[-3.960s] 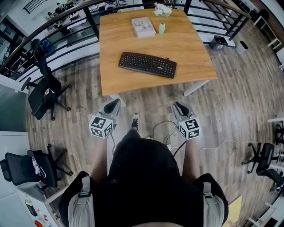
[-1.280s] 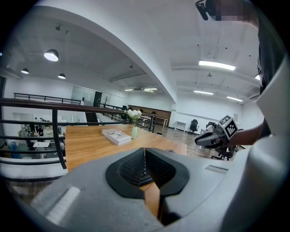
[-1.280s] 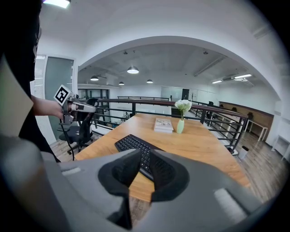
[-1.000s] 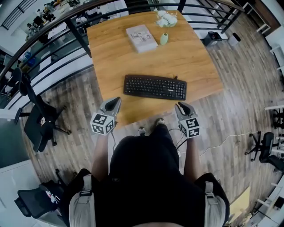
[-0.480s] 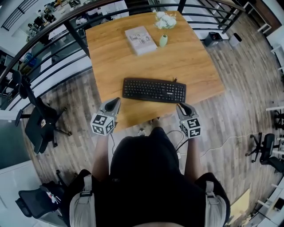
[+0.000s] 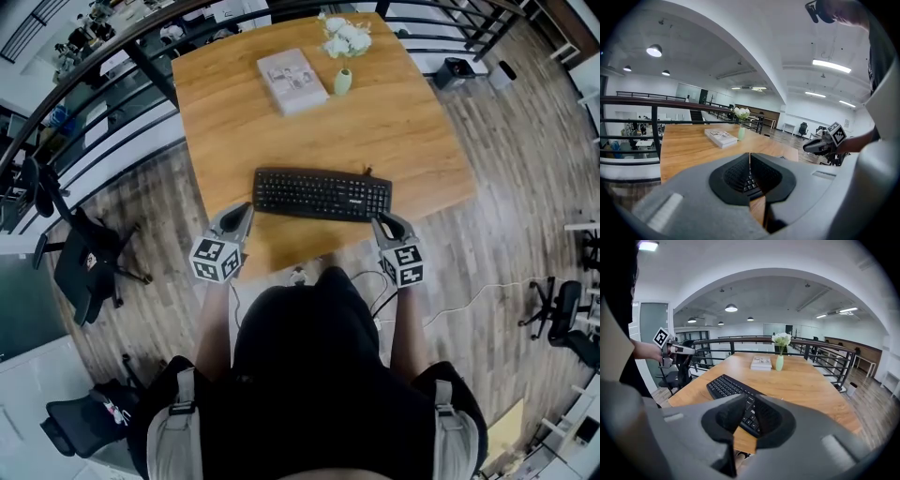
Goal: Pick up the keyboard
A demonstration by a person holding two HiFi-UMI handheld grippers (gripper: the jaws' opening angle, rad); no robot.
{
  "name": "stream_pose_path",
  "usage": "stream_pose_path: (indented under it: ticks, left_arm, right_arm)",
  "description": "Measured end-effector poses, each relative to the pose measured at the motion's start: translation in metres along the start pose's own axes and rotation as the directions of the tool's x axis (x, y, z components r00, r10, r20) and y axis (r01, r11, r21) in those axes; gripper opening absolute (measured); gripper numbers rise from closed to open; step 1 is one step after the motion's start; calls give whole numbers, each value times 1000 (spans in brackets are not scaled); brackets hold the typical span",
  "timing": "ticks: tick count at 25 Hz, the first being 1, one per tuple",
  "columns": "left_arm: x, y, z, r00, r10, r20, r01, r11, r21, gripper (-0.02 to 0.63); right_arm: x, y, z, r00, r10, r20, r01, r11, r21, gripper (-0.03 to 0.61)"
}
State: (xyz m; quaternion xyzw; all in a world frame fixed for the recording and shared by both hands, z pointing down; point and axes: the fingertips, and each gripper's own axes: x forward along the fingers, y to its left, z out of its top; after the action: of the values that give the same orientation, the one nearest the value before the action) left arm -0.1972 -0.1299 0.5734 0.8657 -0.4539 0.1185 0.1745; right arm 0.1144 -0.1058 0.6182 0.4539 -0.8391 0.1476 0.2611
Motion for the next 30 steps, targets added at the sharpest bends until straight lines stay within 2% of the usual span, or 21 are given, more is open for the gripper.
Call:
stream_pose_path:
  ticks: [5, 11, 23, 30]
  left_arm:
    - [20, 13, 0, 999, 10, -34, -10, 1000, -6, 17]
    - [44, 27, -14, 993, 25, -118, -19, 998, 53, 17]
    - [81, 53, -44, 974, 42, -224, -41, 999, 8, 18]
    - [102, 66, -56, 965, 44, -257, -51, 998, -22, 18]
  right_arm:
    - [15, -18, 0, 1000, 1, -21, 0, 1000, 23, 66]
    - [34, -39, -5, 999, 0, -50, 2, 999, 52, 66]
    - [73, -65, -39, 989, 27, -149, -10, 994, 111, 66]
    - [84, -82, -53, 981, 33, -191, -6, 990, 140, 67]
